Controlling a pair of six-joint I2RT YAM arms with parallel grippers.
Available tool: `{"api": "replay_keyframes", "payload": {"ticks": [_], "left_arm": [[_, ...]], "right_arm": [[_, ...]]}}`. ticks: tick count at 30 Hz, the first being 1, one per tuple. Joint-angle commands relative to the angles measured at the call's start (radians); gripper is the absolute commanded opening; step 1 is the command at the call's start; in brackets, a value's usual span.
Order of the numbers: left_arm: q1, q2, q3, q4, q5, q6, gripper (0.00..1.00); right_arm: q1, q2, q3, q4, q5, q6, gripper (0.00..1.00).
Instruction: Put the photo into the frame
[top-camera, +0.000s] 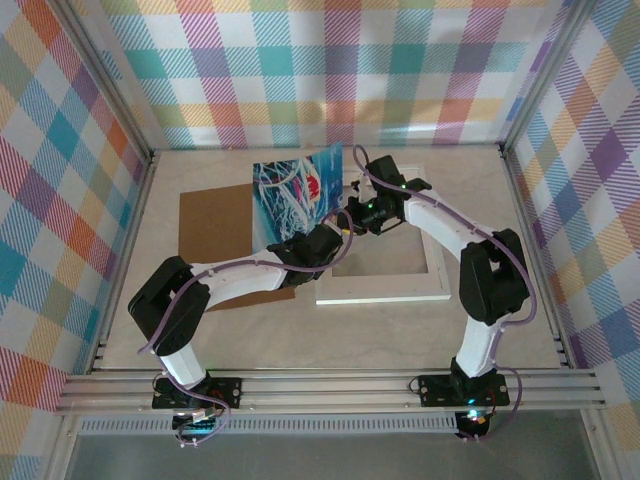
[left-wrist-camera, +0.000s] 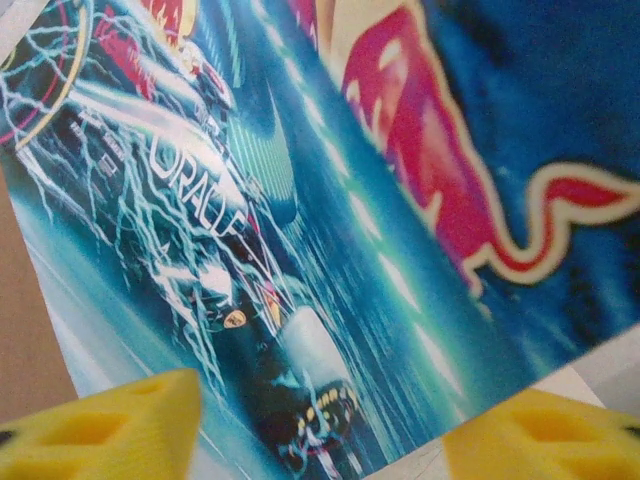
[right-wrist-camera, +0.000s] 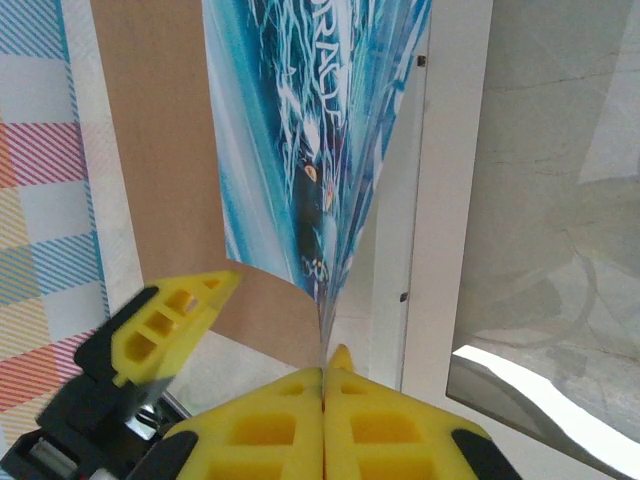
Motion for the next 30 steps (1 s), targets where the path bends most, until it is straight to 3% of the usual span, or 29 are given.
{"api": "replay_keyframes", "payload": {"ticks": [1,8,11,15,19,30], "left_arm": [[-0.011,-0.018,-0.011,0.023,0.051,0.009,0.5],[-0.009,-0.022,-0.022,0.032,0.091,0.0,0.22],[-0.01,-0.02,-0.017,0.025,0.102,-0.001,0.13],[-0.01,-0.011,0.007,-0.006,0.108,-0.02,0.0],[-0.009,-0.013,0.047,-0.075,0.101,-0.048,0.0],[0.04,-0.063,0.223,-0.181,0.178,-0.099,0.0]], "right_arm": [[-0.004,0.027,0.019,0.009,-0.011,0.013,0.09],[-0.006,0.037,0.028,0.026,-0.023,0.024,0.1],[-0.007,0.035,0.031,0.028,-0.031,0.026,0.15],[-0.038,-0.002,0.018,0.075,-0.025,0.037,0.45],[-0.124,-0.068,0.014,0.112,-0.018,0.044,0.69],[-0.317,-0.238,-0.064,0.117,0.067,0.014,0.77]]}}
